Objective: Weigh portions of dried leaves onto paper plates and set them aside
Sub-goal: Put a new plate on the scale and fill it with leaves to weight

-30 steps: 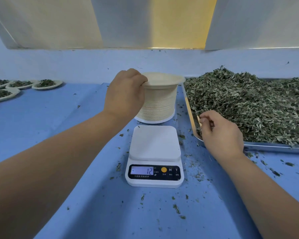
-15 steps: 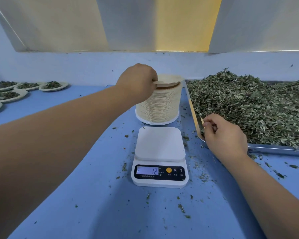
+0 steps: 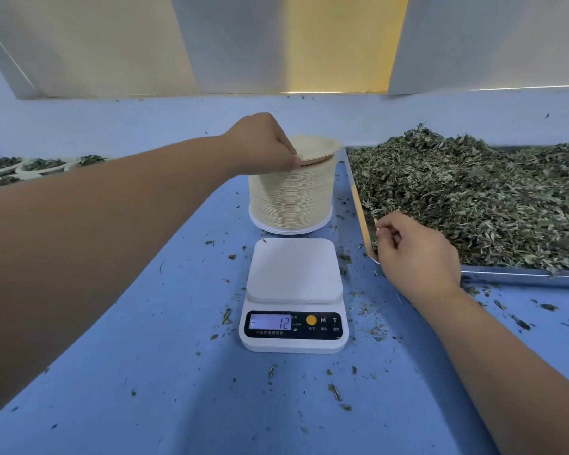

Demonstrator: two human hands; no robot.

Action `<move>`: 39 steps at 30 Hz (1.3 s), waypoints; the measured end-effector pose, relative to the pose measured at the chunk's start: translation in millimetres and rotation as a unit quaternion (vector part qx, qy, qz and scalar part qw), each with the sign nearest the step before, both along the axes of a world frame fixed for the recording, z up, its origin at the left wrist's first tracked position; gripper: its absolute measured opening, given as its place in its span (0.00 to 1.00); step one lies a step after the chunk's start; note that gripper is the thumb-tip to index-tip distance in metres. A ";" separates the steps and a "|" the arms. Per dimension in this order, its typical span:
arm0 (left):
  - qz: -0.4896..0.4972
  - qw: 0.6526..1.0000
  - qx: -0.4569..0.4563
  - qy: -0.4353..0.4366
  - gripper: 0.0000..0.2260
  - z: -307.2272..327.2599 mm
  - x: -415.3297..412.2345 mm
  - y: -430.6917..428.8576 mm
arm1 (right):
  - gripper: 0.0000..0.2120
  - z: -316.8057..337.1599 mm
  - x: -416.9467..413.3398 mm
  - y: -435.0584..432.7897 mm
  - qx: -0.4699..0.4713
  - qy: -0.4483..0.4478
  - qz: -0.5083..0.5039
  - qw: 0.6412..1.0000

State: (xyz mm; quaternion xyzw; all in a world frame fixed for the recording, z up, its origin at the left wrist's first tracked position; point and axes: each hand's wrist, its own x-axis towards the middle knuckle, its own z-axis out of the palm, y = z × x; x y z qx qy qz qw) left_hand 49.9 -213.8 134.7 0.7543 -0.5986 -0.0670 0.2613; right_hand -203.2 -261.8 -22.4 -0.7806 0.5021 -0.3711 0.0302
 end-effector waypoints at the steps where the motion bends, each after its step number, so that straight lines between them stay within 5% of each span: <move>1: 0.014 0.999 -0.001 0.033 0.10 0.6 0.9 -1.3 | 0.05 -0.2 0.0 -0.5 0.002 0.003 -0.002 1.000; 9: 0.053 0.996 -0.006 0.069 0.08 -1.3 -3.3 -7.3 | 0.06 0.0 0.6 -2.0 0.010 0.013 -0.009 1.000; 13: 0.032 0.999 -0.012 0.001 0.00 -1.0 -7.4 -6.1 | 0.06 1.1 0.1 -1.4 0.014 0.019 -0.007 1.000; 21: 0.021 0.992 -0.008 -0.120 0.08 3.2 -8.5 -9.3 | 0.06 0.5 0.0 -2.5 0.013 0.019 -0.008 1.000; 27: -0.014 0.957 0.000 -0.289 0.09 4.9 -16.1 -10.3 | 0.06 0.0 0.3 -2.8 0.009 0.019 -0.011 1.000; 39: -0.090 0.900 0.021 -0.426 0.14 -0.6 -17.2 -12.0 | 0.06 0.0 0.4 -3.3 0.011 0.019 -0.007 1.000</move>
